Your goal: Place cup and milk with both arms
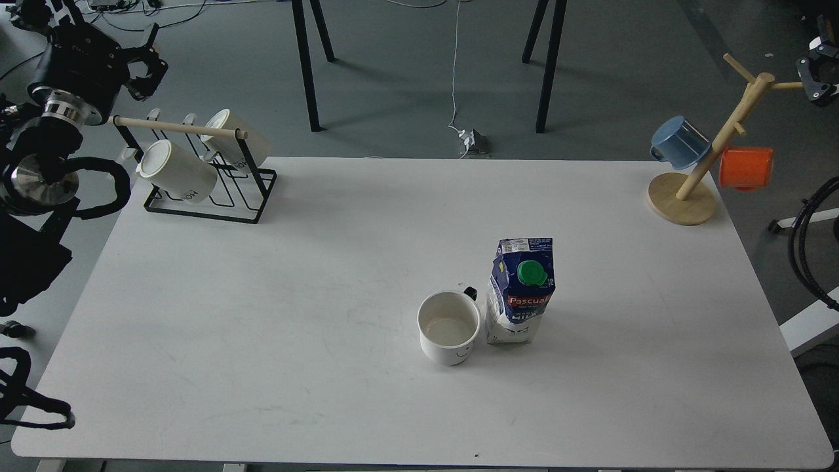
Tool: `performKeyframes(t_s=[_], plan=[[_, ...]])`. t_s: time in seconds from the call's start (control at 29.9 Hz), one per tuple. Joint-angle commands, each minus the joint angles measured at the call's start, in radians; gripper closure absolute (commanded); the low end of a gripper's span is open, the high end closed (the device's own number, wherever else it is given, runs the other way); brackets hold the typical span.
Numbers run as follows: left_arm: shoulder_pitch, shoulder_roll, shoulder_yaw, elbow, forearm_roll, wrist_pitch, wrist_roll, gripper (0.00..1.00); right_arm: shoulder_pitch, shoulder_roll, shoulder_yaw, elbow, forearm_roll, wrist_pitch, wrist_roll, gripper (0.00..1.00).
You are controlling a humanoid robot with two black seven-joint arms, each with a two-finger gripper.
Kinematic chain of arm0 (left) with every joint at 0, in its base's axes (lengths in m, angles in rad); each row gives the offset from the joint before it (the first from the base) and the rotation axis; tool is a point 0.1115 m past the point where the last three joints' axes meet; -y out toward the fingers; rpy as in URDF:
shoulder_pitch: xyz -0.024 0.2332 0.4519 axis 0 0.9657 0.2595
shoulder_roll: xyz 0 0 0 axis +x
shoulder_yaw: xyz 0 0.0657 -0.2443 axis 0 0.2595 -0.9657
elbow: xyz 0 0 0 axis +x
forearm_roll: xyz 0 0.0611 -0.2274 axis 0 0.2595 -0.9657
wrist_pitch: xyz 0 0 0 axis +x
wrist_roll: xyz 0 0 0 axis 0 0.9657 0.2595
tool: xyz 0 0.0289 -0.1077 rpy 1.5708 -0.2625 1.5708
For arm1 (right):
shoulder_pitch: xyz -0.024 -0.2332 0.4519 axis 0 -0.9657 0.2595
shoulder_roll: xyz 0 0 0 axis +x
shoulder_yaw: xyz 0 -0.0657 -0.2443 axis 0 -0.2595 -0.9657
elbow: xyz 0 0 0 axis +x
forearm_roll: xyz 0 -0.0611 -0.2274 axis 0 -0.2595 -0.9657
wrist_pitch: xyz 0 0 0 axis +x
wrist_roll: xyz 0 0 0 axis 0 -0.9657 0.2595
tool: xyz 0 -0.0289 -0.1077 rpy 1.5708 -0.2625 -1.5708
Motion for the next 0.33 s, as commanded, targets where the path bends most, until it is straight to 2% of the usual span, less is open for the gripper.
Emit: performKeyframes(t_s=[0.0,0.1,0.3], plan=[[0.001,-0.025,0.0,0.003,-0.017,-0.002,-0.001,0.0,0.022,0.073,-0.01,-0.034,0.087,0.0,-0.086,0.01],[0.001,-0.032,0.0,0.003,-0.017,0.004,-0.001,0.0,0.025,0.13,0.002,-0.037,0.087,0.0,-0.085,0.01],[0.004,-0.035,0.008,0.003,-0.017,0.007,-0.011,0.0,0.028,0.135,-0.005,-0.036,0.082,0.0,-0.085,0.01]])
